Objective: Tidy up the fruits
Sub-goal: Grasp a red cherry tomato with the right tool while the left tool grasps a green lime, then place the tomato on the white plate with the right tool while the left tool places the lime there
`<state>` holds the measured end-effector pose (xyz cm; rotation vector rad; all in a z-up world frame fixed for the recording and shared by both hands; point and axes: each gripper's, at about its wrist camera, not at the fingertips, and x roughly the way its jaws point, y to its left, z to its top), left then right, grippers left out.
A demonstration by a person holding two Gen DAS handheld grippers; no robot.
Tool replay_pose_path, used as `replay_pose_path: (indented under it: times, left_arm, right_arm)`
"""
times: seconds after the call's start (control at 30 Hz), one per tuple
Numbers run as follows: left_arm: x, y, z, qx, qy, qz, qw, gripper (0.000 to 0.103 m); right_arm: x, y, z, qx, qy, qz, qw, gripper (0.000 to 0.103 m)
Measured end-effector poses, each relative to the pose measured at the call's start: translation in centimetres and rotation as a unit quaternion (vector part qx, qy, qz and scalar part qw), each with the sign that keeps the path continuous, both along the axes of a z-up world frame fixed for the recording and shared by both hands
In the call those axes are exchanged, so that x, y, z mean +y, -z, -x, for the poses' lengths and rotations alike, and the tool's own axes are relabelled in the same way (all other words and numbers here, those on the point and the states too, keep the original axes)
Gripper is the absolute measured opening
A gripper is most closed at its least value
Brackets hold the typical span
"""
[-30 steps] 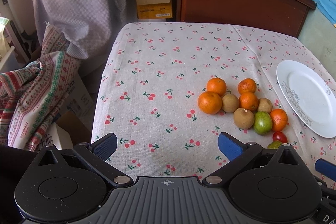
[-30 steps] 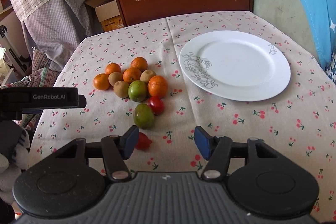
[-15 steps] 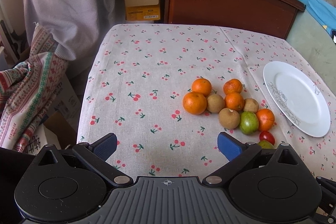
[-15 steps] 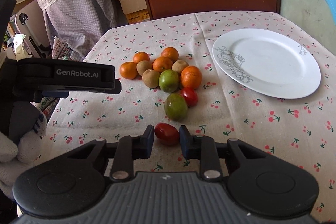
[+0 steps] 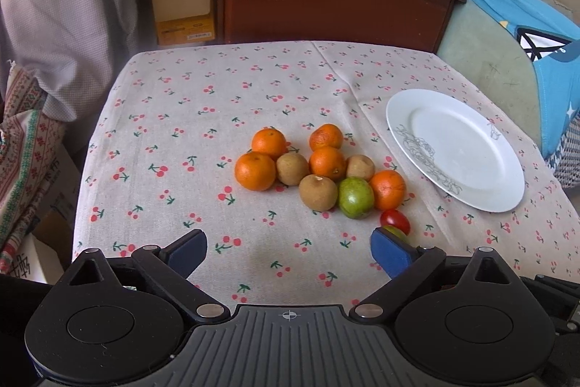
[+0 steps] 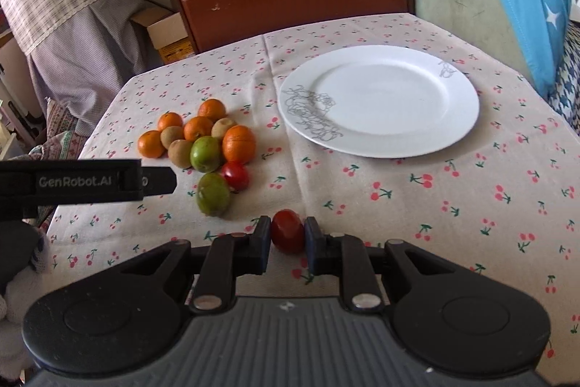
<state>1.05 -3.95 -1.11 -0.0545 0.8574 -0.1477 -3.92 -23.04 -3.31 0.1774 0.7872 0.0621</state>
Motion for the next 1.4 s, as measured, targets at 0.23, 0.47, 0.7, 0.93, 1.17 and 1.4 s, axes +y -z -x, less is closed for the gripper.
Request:
replay_pose_path:
  times: [0.23,0.47,0.7,0.93,1.17,1.4]
  left_arm:
    - [-2.4,0.6,0.5,-0.013,0.044,0.003,0.9989,0.091]
    - [-3.3,1.1,0.3,-0.023,0.051,0.003,0.9984,0.081]
    - [-4.1,1.7,0.4,-0.025,0.071,0.000,0.9971,0.062]
    - [-4.5,2.2,0.5,-0.032,0.082,-0.006,0.9961,0.049]
    - [-4.4,2.1,0.6,-0.038,0.084,-0.002,0.9957,0.025]
    - [-3.8,1.3,0.8,-0.050,0.072,0.023,0.9959,0.025]
  right_arm:
    - [-1.9,-0.1,0.0,0.000,0.044,-0.019,0.999,0.019]
    - [-2.1,-0.1,0.0,0.002,0.045,-0.027,0.999,0.021]
    - [-2.2,-0.1,0.1,0.004,0.046,-0.033,0.998,0.022]
    - [-2.1,-0.1,0.2,0.004,0.043,-0.028,0.999,0.023]
    - [-2.0,-0.1,0.2,0.002,0.041,-0.027,0.999,0.020]
    - [-2.1,-0.9,0.3,-0.024,0.039,-0.031,0.998,0.019]
